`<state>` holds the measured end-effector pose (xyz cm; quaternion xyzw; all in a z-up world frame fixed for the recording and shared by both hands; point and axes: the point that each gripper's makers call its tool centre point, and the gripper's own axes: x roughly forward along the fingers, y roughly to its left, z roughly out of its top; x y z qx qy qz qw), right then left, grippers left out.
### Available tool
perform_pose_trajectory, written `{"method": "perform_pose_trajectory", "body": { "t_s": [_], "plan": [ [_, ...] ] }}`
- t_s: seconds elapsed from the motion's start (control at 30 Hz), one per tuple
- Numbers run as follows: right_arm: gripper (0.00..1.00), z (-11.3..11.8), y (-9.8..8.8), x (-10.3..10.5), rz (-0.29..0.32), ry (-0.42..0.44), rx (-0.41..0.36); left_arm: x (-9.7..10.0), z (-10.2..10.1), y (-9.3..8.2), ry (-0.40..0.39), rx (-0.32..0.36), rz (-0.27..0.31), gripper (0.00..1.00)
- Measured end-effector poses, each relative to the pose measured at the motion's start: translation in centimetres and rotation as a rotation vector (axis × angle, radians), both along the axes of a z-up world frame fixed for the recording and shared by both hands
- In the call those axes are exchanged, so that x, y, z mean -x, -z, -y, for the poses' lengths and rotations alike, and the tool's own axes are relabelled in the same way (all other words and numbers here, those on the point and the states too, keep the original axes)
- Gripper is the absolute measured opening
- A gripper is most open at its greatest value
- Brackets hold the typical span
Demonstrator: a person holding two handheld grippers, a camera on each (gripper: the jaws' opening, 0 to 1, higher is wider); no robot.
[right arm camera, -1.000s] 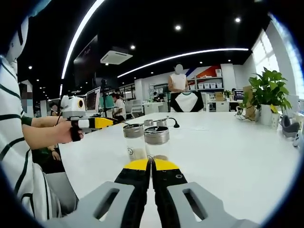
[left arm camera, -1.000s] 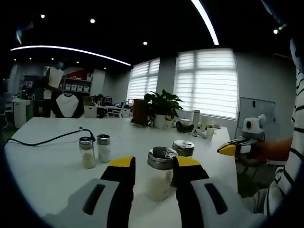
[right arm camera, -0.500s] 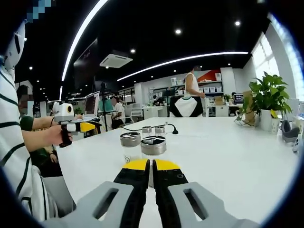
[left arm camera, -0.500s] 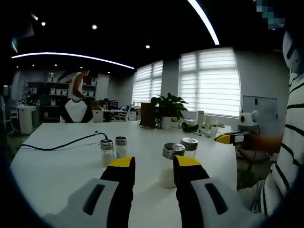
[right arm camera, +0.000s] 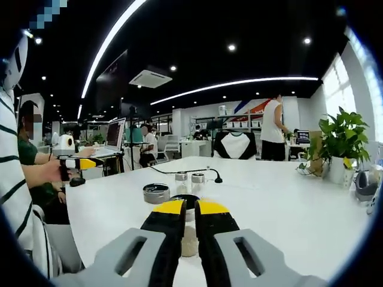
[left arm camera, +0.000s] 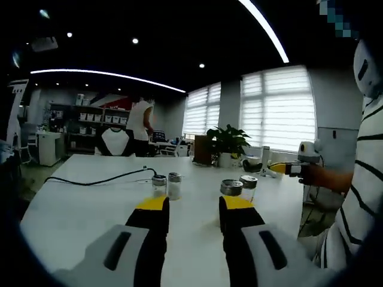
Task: Rotate the seasoning bottle until the label or dispensing opening points toward the visible target arrow and the bottle remains upright within the marked orientation range
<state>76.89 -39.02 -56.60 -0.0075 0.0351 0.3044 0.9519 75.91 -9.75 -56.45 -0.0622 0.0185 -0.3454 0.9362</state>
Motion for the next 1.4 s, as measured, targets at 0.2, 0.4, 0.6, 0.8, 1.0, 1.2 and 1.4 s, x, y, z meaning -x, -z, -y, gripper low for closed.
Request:
{"method": "perform_pose_trajectory", "body": {
  "t_s": [0.2,0.4,0.6,0.8,1.0,1.2,1.4],
  "plan": [
    [0.05,-0.4,-0.5,0.9,0.017,-0.004,-0.004,0.6,-0.7,-0.9,-0.042,0.045,0.013,0.35],
    [0.09,0.7,-1.0,1.9,0.009,0.025,-0.039,1.6,-1.0,-1.5,-0.056,0.034,0.027,0.34],
    [0.15,1.7,-1.2,2.5,0.003,0.040,-0.007,2.3,-1.6,-3.0,-0.071,0.070,0.051,0.36],
    [0.18,2.6,-1.5,3.0,0.022,0.063,-0.030,2.5,-2.3,-3.9,-0.091,0.048,0.060,0.36],
    [0.21,3.0,-0.8,3.0,0.008,0.081,-0.047,2.6,-1.6,-3.3,-0.070,0.028,0.050,0.36],
    [0.22,3.0,-0.4,3.1,-0.004,0.079,-0.039,1.4,0.0,-3.0,-0.022,-0.042,0.059,0.36],
    [0.22,3.7,-0.5,3.6,-0.004,0.091,-0.040,-1.5,1.5,-3.1,-0.012,-0.002,0.051,0.36]
  ]
}}
